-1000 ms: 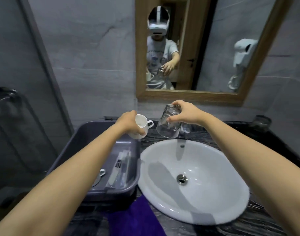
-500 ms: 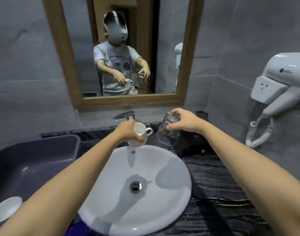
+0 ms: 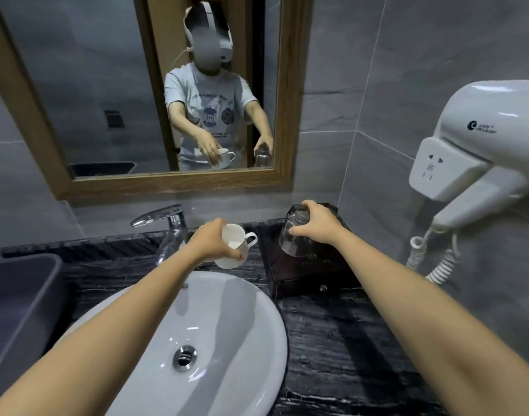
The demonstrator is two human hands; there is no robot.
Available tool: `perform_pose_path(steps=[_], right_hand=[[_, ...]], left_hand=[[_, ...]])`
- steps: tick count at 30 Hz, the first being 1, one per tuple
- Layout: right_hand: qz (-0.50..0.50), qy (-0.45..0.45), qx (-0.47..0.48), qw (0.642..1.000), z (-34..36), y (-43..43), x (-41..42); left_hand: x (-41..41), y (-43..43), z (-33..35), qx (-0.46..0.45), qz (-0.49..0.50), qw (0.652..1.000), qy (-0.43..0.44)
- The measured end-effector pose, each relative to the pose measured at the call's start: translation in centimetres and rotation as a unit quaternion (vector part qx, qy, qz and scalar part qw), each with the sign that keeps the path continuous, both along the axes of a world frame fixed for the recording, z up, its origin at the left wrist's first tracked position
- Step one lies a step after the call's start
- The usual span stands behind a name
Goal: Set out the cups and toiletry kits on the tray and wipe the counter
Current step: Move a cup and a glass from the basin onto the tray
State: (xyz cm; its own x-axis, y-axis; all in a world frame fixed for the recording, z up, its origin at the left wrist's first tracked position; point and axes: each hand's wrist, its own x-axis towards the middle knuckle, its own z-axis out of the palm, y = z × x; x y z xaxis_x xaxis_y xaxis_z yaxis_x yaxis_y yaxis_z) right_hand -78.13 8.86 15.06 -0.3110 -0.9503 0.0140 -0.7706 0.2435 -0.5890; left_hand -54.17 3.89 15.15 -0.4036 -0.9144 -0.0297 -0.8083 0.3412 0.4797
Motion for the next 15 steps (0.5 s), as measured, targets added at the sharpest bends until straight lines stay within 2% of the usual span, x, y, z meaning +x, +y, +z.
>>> perform_pose_path(steps=[15], right_hand=[[-0.041,0.028,0.011,0.999,-4.9,-9.0,-2.3]], left_hand=[[-0.8,-3.2,-3.1,0.014,0.033,0.999,0.0]])
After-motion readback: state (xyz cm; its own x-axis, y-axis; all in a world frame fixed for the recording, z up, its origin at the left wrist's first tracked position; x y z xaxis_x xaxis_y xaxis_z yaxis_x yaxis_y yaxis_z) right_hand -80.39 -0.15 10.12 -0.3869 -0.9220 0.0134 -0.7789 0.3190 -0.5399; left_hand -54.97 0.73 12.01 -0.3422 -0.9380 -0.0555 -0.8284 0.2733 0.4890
